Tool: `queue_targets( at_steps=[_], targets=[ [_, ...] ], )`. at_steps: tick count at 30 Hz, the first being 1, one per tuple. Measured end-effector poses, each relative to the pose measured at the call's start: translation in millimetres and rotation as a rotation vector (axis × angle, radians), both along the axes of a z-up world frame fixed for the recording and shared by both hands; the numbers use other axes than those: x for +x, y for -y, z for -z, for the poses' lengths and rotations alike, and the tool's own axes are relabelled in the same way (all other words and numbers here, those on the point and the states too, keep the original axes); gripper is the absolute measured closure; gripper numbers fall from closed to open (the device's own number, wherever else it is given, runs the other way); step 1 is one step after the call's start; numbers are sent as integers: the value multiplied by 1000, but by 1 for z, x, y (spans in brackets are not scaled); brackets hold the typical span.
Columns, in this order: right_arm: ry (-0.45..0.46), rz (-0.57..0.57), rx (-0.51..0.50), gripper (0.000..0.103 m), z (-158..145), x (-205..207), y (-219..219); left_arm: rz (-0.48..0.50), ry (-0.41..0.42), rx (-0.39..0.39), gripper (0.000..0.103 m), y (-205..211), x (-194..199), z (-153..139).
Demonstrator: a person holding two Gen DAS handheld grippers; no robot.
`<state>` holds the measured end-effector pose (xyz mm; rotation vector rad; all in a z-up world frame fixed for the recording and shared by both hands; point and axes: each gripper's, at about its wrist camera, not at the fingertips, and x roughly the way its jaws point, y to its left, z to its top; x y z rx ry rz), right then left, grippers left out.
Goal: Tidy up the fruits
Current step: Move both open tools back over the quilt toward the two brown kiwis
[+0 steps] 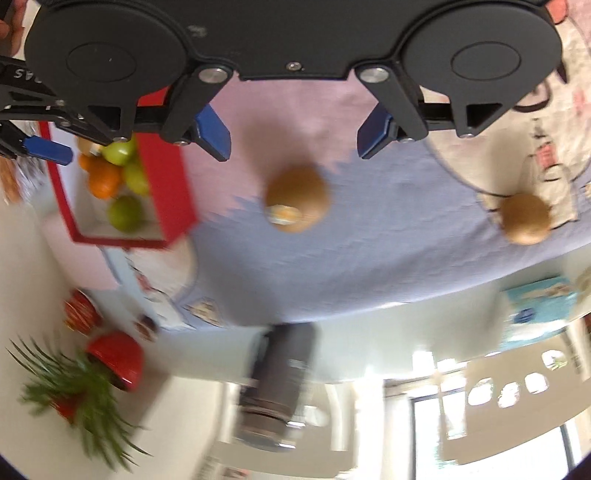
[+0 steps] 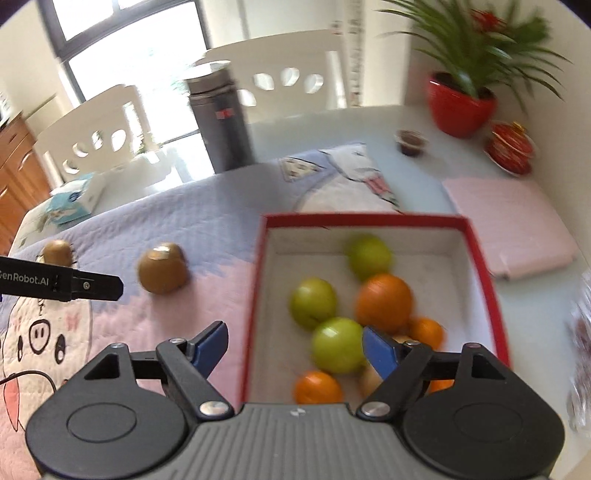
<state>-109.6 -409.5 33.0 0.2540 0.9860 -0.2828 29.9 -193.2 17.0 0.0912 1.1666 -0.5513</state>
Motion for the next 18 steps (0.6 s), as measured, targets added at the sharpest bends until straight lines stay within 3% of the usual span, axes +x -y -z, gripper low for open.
queue_targets(
  at_steps=[10,18],
  targets=[
    [22,-120,50,17,-3,78,-50,-185,11,24,10,-84,65,10],
    [-29,-215,76,16,26,132,-85,-258,-6,62,9,-123,111,39]
  ],
)
